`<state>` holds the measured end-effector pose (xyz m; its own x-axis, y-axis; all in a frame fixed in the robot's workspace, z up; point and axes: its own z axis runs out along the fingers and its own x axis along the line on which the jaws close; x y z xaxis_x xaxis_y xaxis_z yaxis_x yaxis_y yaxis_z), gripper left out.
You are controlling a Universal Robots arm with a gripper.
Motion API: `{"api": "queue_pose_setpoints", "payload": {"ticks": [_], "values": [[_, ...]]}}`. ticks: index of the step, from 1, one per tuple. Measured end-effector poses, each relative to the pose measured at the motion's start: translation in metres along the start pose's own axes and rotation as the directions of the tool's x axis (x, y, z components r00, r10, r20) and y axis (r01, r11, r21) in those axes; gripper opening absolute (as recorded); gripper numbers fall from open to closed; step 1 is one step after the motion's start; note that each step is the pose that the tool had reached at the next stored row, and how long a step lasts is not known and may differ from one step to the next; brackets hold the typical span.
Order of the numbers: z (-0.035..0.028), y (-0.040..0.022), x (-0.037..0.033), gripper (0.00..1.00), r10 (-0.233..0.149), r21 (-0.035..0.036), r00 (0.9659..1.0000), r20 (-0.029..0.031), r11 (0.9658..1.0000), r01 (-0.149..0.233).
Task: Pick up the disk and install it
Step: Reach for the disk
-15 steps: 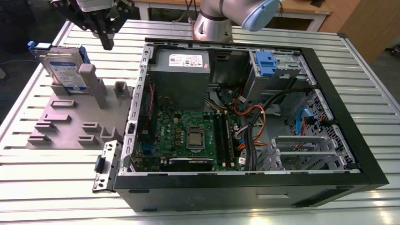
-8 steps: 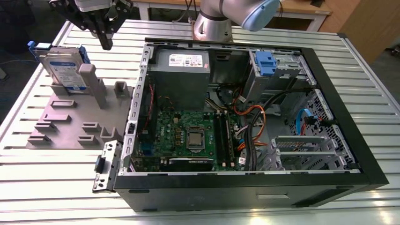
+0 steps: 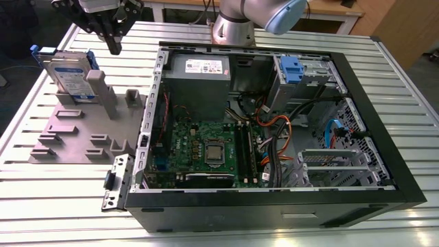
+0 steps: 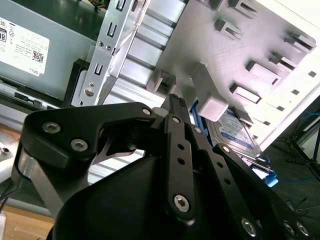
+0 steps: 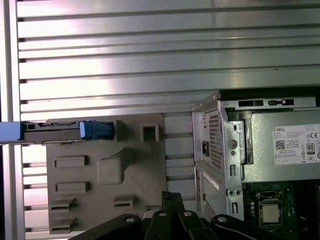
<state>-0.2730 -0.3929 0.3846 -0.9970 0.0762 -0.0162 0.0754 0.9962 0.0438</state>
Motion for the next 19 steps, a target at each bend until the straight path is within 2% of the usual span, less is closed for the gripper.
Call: {"api": "queue_pose_setpoints", "payload": {"ticks": [19], "values": [[0.0008, -0.0007, 0.0115, 0.11, 0.0, 0.0, 1.0, 0.0, 1.0, 0.0]]}}
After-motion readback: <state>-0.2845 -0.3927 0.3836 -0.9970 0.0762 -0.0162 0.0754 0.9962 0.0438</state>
